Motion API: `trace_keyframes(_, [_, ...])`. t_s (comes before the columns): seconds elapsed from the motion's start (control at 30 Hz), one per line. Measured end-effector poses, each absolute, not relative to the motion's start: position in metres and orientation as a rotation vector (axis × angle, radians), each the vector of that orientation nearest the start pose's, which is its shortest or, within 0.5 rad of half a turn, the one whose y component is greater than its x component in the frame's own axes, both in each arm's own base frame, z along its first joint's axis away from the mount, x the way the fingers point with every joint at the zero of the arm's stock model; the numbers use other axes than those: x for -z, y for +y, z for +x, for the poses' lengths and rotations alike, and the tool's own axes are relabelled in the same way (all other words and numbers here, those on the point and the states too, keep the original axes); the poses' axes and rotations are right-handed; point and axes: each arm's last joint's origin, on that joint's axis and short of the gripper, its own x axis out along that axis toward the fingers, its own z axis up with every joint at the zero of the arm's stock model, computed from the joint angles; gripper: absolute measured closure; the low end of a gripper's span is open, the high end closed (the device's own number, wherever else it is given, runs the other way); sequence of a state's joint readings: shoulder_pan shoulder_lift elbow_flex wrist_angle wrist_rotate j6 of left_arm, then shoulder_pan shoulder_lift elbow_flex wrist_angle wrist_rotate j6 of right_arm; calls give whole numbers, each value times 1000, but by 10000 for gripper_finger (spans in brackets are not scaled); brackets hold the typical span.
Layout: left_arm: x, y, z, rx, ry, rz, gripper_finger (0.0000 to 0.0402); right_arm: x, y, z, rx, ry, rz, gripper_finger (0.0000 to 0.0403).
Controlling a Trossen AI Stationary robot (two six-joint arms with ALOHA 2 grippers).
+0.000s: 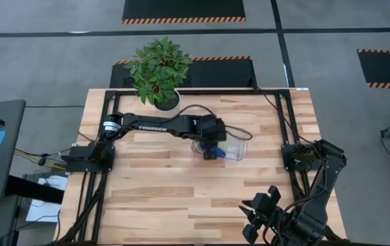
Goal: Nest measuring cups in basket
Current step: Adjust the nested colored measuring cups
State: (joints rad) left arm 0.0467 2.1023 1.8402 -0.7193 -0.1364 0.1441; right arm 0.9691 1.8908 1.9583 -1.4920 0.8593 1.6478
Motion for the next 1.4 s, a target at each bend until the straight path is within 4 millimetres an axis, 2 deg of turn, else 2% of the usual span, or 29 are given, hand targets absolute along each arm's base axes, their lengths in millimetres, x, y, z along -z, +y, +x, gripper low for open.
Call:
trace_keyframes(0.07, [-249, 32, 465, -120, 925, 169, 395, -345, 281, 220, 546, 626, 418, 292])
trace_keyframes(0.23, [-243, 49, 474, -142, 868, 145, 399, -345, 282, 220, 543, 623, 424, 292])
trace_keyframes(0.43, [-224, 56, 472, -93, 957, 98, 401, -345, 283, 221, 536, 618, 440, 292])
trace_keyframes(0.63, [-226, 56, 468, -195, 999, 154, 401, -345, 284, 222, 531, 615, 451, 292])
trace_keyframes(0.73, [-221, 55, 456, -215, 1127, 107, 401, -346, 285, 222, 526, 614, 464, 292])
trace_keyframes(0.83, [-216, 46, 446, -219, 1246, 85, 401, -346, 286, 223, 512, 630, 462, 292])
trace_keyframes(0.97, [-224, 21, 440, -195, 1268, 94, 401, -345, 286, 223, 500, 640, 431, 292])
trace_keyframes(1.13, [-224, -6, 436, -172, 1306, 142, 401, -345, 286, 222, 499, 644, 429, 292])
trace_keyframes(1.4, [-223, -39, 429, -163, 1345, 175, 401, -346, 290, 219, 478, 646, 439, 292])
